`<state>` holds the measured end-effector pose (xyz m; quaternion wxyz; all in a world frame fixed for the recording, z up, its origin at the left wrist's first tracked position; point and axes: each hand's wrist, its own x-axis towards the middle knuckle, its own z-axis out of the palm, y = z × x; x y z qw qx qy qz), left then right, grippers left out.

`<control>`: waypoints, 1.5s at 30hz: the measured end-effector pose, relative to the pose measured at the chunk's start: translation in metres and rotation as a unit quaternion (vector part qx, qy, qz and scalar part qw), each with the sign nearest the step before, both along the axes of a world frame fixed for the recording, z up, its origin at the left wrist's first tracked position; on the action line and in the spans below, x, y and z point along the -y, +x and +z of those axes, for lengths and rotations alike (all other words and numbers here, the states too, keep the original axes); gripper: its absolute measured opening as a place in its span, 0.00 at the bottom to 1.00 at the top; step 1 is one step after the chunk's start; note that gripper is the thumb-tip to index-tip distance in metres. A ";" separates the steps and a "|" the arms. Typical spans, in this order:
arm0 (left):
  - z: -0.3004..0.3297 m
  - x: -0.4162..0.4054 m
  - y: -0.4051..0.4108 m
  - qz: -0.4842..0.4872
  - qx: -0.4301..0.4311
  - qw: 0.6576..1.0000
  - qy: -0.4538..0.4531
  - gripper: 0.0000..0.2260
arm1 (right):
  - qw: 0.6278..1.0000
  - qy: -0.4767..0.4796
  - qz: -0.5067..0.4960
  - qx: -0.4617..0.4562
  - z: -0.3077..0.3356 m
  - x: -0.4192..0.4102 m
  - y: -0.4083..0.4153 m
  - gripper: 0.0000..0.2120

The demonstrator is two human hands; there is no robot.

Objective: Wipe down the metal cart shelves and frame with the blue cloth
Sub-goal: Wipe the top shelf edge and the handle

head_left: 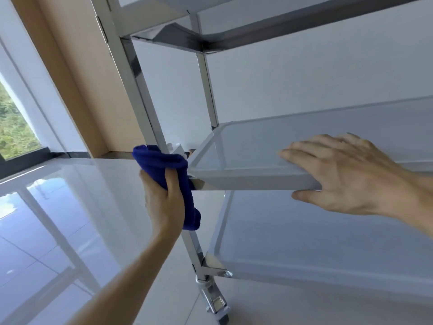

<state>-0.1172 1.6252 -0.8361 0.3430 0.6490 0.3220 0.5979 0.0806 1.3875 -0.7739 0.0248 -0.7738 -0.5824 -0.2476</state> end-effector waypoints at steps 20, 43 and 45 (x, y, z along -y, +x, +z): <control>-0.178 0.011 -0.014 -0.034 -0.231 0.953 -0.195 0.13 | 0.999 0.012 0.030 -0.004 -0.008 -0.030 -0.014 0.30; -0.121 0.042 0.043 -0.158 -0.435 0.886 -0.040 0.24 | 0.967 0.069 0.242 0.024 -0.112 0.015 -0.029 0.09; -0.123 0.038 0.025 -0.143 -0.413 0.899 0.013 0.16 | 0.979 -0.024 0.193 -0.057 -0.135 0.003 -0.043 0.12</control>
